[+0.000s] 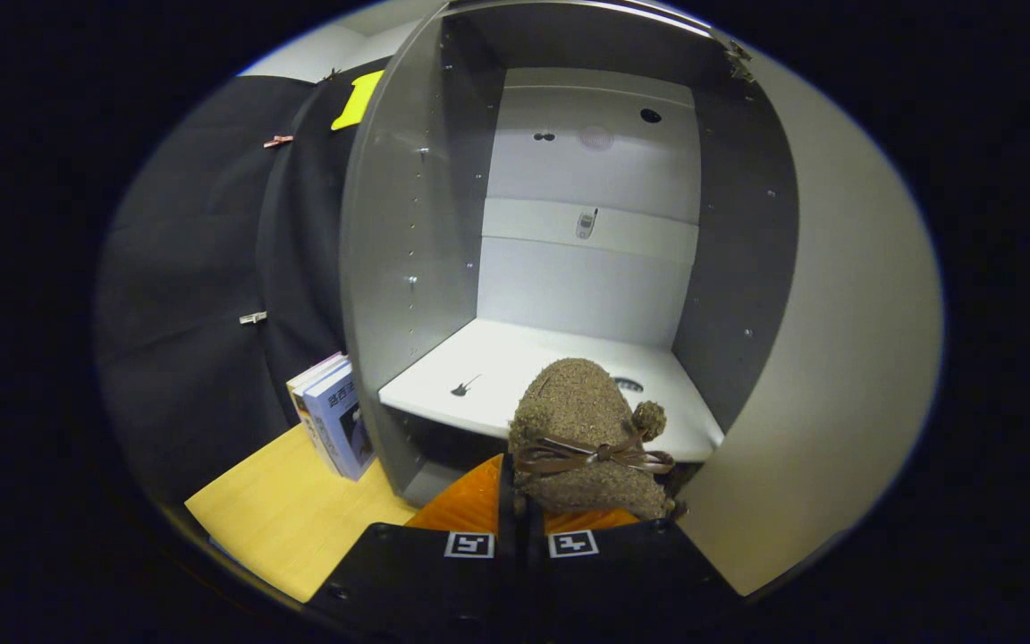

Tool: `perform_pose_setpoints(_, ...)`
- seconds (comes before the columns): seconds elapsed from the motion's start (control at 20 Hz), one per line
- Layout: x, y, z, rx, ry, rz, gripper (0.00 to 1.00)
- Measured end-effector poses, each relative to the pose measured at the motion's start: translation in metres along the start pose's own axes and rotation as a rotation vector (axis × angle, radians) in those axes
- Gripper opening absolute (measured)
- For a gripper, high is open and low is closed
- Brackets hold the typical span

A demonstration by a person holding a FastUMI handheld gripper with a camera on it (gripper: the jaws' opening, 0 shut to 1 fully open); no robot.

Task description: Open the shoe cabinet door, grab the shoes and put them into the shoe cabinet, then close the shoe cabinet door.

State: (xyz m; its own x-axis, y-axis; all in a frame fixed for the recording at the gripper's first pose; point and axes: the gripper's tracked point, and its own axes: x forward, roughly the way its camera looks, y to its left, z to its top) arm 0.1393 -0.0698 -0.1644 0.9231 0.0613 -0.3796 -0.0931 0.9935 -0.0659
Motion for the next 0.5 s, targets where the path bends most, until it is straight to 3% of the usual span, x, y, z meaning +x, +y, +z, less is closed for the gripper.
perform_pose_setpoints(0.5,0.117,-0.041,0.031,-0.023,0.042,-0.023,0.05)
